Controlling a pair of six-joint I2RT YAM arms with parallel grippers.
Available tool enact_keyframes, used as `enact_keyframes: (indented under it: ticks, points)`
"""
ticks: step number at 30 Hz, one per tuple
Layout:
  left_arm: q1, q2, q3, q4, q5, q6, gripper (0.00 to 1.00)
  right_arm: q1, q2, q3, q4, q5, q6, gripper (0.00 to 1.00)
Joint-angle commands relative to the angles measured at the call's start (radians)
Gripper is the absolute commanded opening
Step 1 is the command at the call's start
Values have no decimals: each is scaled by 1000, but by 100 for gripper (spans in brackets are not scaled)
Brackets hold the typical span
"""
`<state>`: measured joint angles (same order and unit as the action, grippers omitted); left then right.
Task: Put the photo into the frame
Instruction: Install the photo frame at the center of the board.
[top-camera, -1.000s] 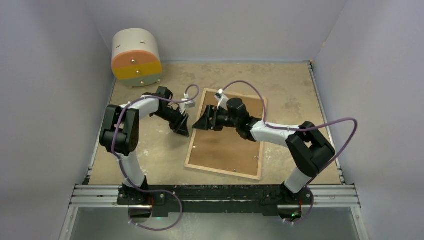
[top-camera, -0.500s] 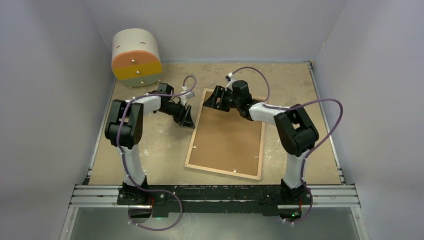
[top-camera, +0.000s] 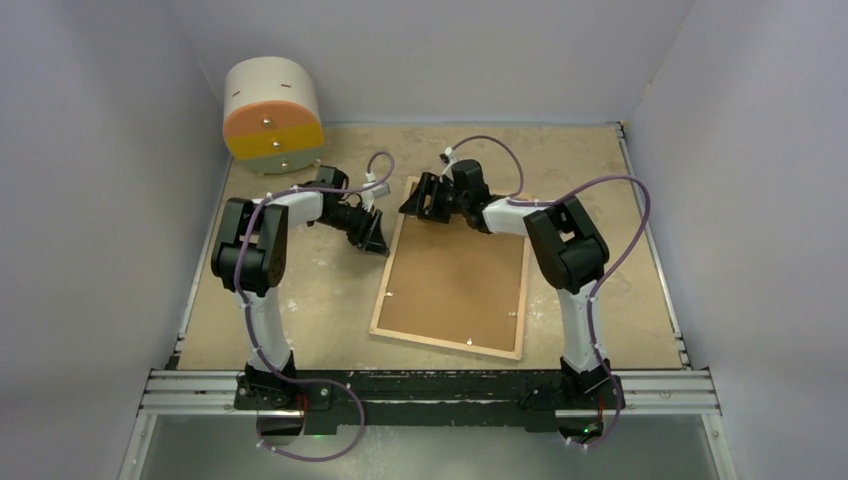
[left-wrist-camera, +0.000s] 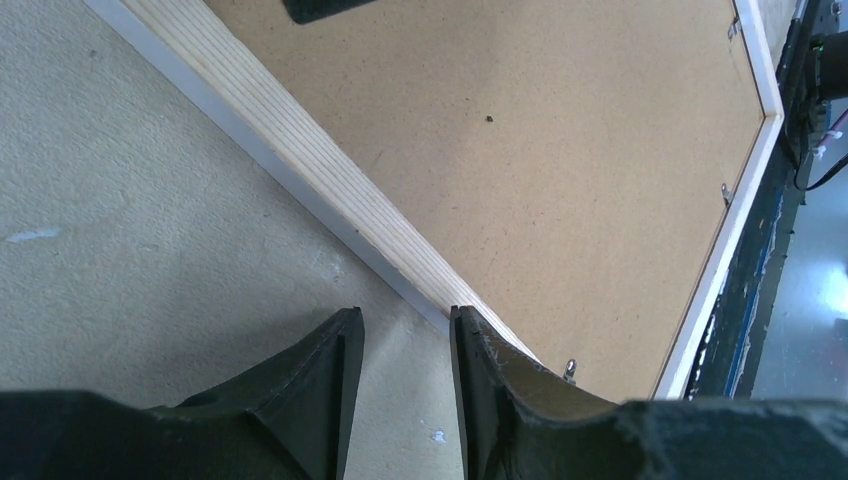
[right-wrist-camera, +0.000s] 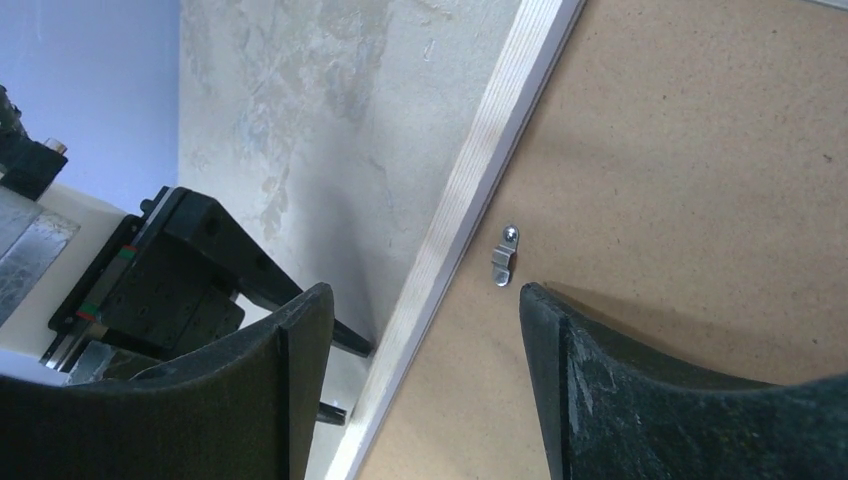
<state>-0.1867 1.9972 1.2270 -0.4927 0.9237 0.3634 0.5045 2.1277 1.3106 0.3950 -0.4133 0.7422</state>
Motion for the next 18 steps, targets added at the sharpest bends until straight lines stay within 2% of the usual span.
enact_keyframes:
  ticks: [1, 18]
  points:
    - [-12, 9, -3, 6, -12, 48, 40, 3, 31, 45, -1, -15, -11, 71]
    - [-14, 10, -11, -5, -25, 74, 39, 5, 85, 87, 16, -53, 17, 67]
